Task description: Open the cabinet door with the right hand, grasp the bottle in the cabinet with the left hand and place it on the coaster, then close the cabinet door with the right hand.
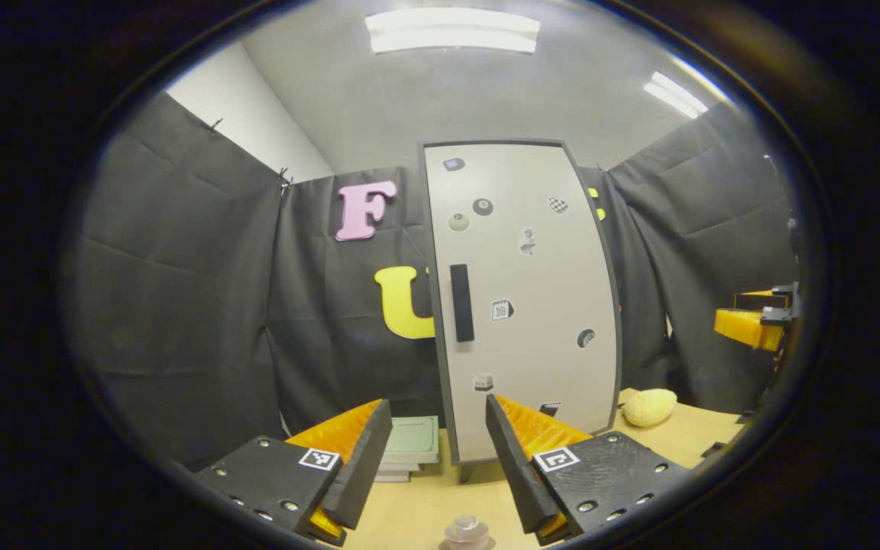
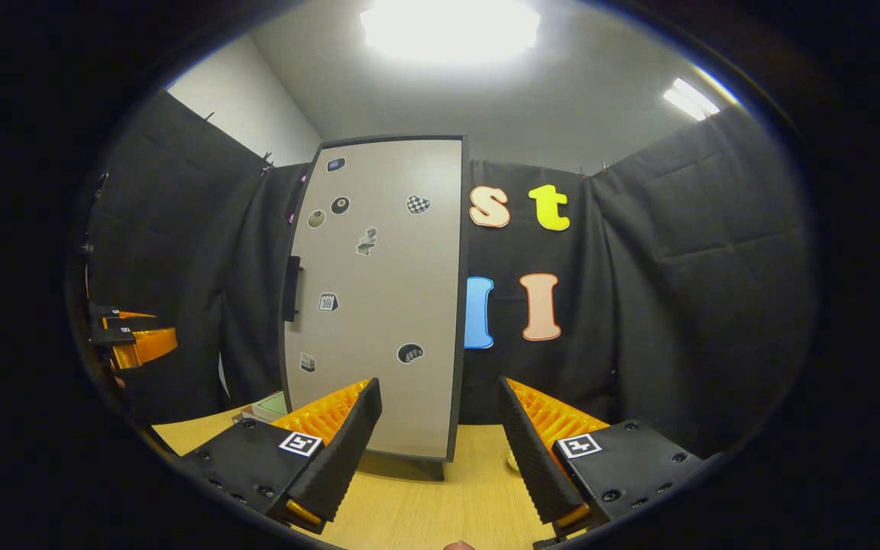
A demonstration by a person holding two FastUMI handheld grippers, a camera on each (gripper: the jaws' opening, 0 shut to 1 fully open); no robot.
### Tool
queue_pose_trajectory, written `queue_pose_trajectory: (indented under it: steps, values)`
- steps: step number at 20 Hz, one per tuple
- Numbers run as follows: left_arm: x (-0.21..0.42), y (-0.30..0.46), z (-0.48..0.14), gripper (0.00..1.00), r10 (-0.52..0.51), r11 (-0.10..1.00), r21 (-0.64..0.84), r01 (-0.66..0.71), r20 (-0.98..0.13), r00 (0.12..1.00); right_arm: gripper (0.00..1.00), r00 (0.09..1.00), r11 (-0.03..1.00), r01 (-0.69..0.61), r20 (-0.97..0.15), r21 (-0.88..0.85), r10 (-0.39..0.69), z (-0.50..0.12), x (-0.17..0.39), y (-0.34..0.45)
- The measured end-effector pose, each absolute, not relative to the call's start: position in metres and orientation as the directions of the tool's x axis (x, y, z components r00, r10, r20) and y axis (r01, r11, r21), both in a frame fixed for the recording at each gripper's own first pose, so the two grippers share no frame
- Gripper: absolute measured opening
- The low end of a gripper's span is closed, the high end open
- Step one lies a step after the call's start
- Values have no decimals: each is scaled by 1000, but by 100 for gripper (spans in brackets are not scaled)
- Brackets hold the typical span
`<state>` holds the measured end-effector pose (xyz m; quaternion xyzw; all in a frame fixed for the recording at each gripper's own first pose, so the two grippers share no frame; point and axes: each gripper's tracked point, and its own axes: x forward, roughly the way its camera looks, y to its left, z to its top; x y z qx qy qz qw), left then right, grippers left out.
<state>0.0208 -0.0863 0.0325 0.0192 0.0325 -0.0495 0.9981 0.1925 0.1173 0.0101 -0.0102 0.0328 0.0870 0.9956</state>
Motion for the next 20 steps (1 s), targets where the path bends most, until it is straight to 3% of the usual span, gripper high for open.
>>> queue_pose_trajectory:
  steps: [20]
  values:
    - [21, -55, 38, 74, -74, 997, 12, 74, -29, 997, 96, 987, 988, -154, -58, -17, 153, 22, 191, 138]
